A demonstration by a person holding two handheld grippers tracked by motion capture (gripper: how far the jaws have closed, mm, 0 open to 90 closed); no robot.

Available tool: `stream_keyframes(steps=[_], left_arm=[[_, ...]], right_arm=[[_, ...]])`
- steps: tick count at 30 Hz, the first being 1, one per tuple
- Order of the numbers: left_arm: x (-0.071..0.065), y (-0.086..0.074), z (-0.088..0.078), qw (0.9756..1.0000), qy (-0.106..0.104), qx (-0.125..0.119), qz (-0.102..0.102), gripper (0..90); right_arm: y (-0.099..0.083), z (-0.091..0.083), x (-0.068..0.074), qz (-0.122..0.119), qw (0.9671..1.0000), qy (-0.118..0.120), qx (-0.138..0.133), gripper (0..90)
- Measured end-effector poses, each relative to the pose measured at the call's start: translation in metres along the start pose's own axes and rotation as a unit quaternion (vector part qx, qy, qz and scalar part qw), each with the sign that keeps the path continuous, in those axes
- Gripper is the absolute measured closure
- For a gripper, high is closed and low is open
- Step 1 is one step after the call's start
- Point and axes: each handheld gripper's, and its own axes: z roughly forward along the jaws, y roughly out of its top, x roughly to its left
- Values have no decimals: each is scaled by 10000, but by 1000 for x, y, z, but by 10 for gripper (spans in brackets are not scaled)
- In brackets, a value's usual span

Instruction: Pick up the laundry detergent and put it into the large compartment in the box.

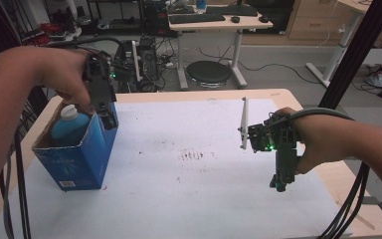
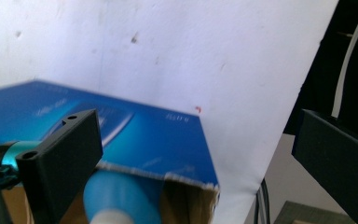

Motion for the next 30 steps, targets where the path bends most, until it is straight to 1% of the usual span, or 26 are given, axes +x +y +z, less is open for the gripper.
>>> stream_keyframes(steps=[1,2,3,4,5,7,8,9,11,13,14,17,20,23,24,25,26,27,28,30], left_arm=[[0,0,0,10000,0,0,0,16],[-2,6,4,10000,-43,13,89,16],[-3,10,6,9998,-63,42,166,16],[-4,14,9,9997,-96,33,213,16],[-5,17,12,9996,-121,46,266,16],[-6,21,16,9992,-134,66,366,17],[-7,23,19,9991,-156,75,386,17],[-7,23,19,9991,-156,75,386,17],[-6,30,24,9985,-120,67,526,16],[-6,33,27,9985,-132,77,517,16],[-6,34,28,9984,-127,105,546,17],[-6,37,32,9984,-138,110,539,17],[-6,42,36,9981,-158,77,596,16],[-4,44,38,9980,-166,67,609,16],[-4,45,38,9981,-171,57,586,16],[-4,45,38,9979,-177,58,614,17],[-4,45,39,9979,-171,71,619,16],[-4,45,39,9980,-170,68,607,16],[-3,45,40,9980,-170,86,602,16],[-3,45,40,9981,-161,108,588,16]], right_arm=[[0,0,0,0,10000,0,0,28],[0,0,0,26,10000,-10,4,28],[0,-1,-1,0,10000,-19,-3,28],[0,-2,-1,34,10000,-20,-28,28],[0,-3,-1,8,10000,-33,-18,28],[0,-4,-1,44,10000,-12,-7,28],[0,-5,-1,54,10000,-31,3,28],[0,-5,-1,54,10000,-31,3,28],[0,-6,0,76,10000,-47,14,28],[0,-7,1,80,10000,-38,17,28],[0,-7,1,62,10000,-43,11,28],[-1,-7,1,98,9999,-49,-1,28],[-1,-8,0,70,10000,-55,10,28],[-2,-9,-2,62,10000,-59,-6,28],[-3,-9,-4,28,10000,-79,12,28],[-3,-10,-4,86,9999,-75,0,28],[-3,-10,-5,85,10000,-48,6,28],[-4,-10,-7,-25,9999,-98,34,28],[-4,-10,-7,20,10000,-87,18,28],[-4,-10,-7,34,10000,-61,16,28]])
